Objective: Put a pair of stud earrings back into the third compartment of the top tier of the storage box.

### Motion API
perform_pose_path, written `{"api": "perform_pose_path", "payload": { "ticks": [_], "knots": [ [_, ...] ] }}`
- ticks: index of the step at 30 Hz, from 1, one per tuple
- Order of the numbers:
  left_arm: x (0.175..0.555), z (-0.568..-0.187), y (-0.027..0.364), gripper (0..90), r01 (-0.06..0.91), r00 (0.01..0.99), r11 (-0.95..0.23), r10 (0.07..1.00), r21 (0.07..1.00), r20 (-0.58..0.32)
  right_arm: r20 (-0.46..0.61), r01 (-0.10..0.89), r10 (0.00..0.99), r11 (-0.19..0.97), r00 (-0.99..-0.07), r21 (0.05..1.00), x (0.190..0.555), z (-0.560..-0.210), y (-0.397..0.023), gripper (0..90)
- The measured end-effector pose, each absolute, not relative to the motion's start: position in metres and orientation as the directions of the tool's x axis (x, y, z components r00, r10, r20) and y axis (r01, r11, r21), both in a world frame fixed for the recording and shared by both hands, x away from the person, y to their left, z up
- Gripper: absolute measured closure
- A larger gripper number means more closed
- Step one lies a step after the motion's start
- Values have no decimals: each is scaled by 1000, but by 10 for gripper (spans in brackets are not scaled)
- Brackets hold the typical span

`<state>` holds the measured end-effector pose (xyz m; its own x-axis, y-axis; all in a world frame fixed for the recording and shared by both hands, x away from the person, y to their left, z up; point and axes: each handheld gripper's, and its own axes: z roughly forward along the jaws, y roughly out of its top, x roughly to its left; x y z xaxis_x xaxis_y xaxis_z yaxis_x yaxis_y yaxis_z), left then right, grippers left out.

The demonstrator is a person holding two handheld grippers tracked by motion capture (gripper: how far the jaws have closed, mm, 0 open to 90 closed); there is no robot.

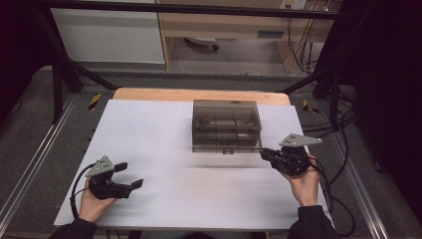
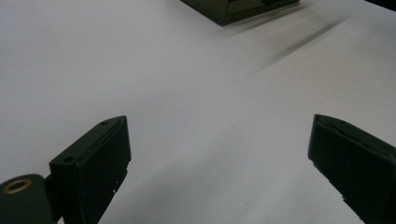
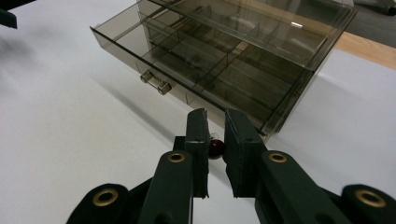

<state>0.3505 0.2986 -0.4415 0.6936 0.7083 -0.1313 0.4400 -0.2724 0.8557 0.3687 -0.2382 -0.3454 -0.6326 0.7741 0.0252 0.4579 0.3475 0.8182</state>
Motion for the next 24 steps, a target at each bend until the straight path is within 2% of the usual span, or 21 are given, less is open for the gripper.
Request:
{"api": "perform_pose_path", "payload": {
  "ticks": [24],
  "knots": [
    [351,-442,299,60,441,694,-272,708,855,-133,11,478,788,362,-616,800,416,-338,-210,803]
  ]
}}
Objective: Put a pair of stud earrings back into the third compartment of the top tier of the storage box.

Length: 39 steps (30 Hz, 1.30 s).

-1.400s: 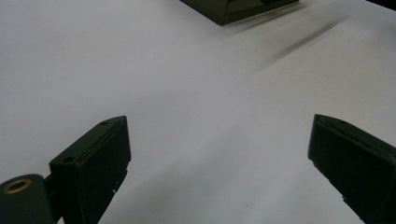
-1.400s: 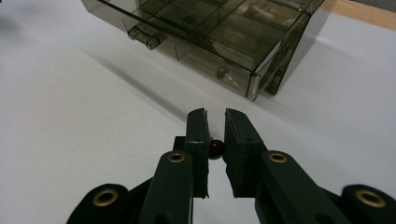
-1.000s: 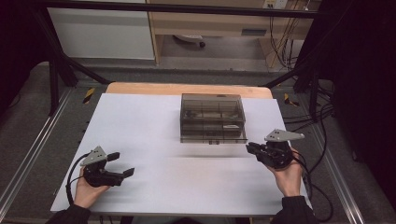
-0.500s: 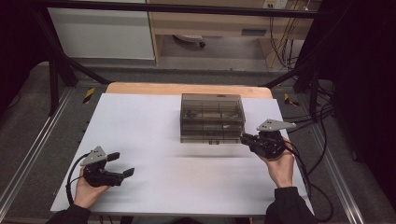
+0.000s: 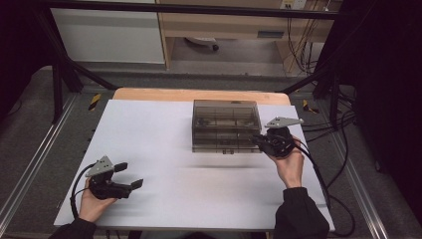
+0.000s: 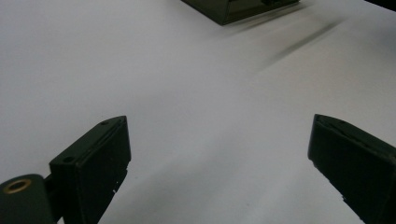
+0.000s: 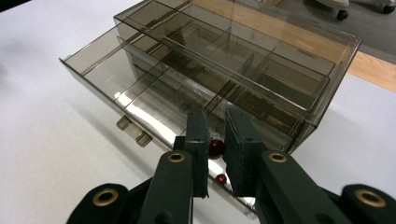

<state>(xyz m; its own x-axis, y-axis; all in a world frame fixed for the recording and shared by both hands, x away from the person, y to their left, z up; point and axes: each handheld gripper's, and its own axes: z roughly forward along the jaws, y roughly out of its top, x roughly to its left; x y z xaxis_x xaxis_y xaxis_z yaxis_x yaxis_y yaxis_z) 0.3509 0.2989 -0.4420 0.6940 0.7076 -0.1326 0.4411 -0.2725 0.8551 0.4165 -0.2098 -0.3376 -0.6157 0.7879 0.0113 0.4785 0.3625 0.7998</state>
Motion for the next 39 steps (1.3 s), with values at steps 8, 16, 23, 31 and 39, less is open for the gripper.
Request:
{"api": "perform_pose_path", "payload": {
  "ticks": [8,16,23,31,39],
  "knots": [
    [351,-442,299,60,441,694,-272,708,855,-132,10,495,799,362,-601,790,430,-346,-203,803],
    [351,-442,299,60,440,695,-273,707,855,-132,5,515,807,372,-590,773,441,-355,-198,803],
    [351,-442,299,60,441,694,-273,708,855,-132,-3,526,810,383,-586,759,446,-362,-195,803],
    [351,-442,299,60,441,694,-272,708,855,-133,10,546,815,380,-579,747,449,-372,-195,802],
    [351,-442,299,60,441,694,-272,708,856,-133,10,558,813,391,-582,732,450,-380,-193,798]
  ]
}}
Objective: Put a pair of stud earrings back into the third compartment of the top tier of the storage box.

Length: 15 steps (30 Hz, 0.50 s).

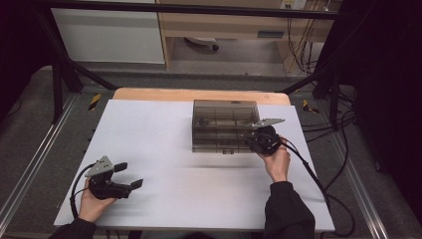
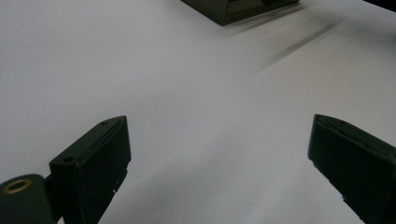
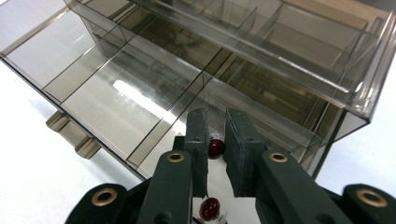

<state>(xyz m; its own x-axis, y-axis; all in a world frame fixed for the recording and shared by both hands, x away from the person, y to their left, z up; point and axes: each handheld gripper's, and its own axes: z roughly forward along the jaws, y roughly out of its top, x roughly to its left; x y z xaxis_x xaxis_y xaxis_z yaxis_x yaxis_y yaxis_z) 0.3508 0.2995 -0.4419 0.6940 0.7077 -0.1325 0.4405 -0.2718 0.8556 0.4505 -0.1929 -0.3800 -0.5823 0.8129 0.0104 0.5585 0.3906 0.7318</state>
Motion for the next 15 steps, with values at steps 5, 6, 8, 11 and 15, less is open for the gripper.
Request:
{"api": "perform_pose_path", "payload": {
  "ticks": [5,6,8,11,15],
  "knots": [
    [351,-442,300,60,441,694,-271,708,856,-133,15,563,816,386,-578,730,450,-380,-193,783],
    [351,-442,300,60,441,693,-271,708,856,-133,14,562,815,386,-579,731,449,-380,-194,770],
    [351,-442,300,60,440,693,-271,708,856,-133,14,560,816,384,-578,734,448,-378,-195,756],
    [351,-442,300,60,440,693,-271,708,856,-133,15,546,817,372,-577,751,445,-374,-199,728],
    [351,-442,299,60,440,693,-271,708,856,-132,23,522,810,356,-586,775,437,-366,-202,646]
  ]
}}
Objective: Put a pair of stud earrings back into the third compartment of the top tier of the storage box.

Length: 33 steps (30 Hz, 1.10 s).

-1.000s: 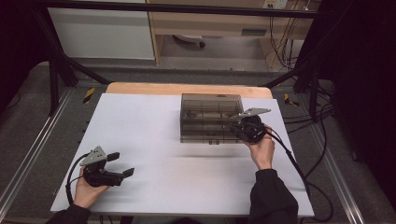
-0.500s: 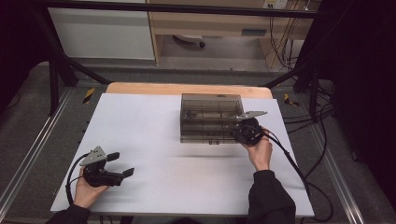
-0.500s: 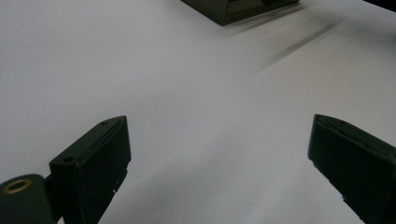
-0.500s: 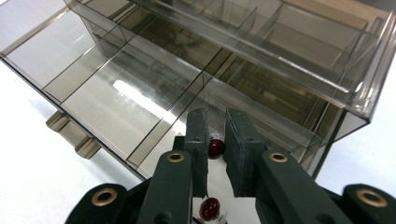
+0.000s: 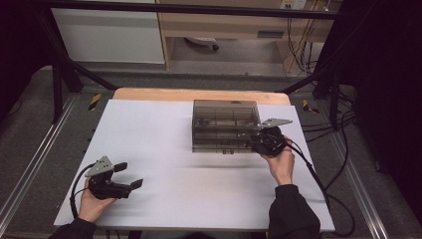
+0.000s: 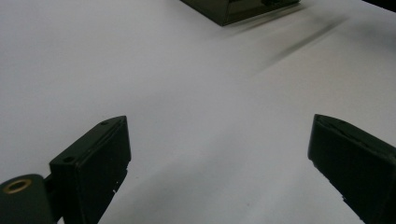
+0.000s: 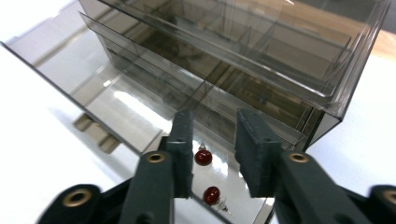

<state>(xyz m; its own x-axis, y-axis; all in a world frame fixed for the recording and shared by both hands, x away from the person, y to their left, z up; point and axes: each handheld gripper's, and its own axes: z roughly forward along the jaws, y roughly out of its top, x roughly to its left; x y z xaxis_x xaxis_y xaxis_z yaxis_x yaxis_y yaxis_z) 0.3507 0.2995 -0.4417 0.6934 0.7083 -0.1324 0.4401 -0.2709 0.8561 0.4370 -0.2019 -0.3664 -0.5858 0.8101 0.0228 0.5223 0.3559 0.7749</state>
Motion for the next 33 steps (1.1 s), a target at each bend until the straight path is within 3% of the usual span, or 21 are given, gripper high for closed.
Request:
{"api": "perform_pose_path", "payload": {
  "ticks": [12,17,22,33],
  "knots": [
    [351,-442,299,60,441,694,-272,708,855,-132,45,481,812,298,-581,825,411,-353,-218,213],
    [351,-442,299,60,441,694,-274,708,855,-132,74,487,815,267,-574,832,400,-353,-225,92],
    [351,-442,299,60,441,694,-274,708,855,-131,114,496,813,232,-572,837,391,-358,-233,18],
    [351,-443,299,60,443,693,-275,709,853,-132,146,502,793,221,-591,836,374,-381,-245,4]
  ]
}}
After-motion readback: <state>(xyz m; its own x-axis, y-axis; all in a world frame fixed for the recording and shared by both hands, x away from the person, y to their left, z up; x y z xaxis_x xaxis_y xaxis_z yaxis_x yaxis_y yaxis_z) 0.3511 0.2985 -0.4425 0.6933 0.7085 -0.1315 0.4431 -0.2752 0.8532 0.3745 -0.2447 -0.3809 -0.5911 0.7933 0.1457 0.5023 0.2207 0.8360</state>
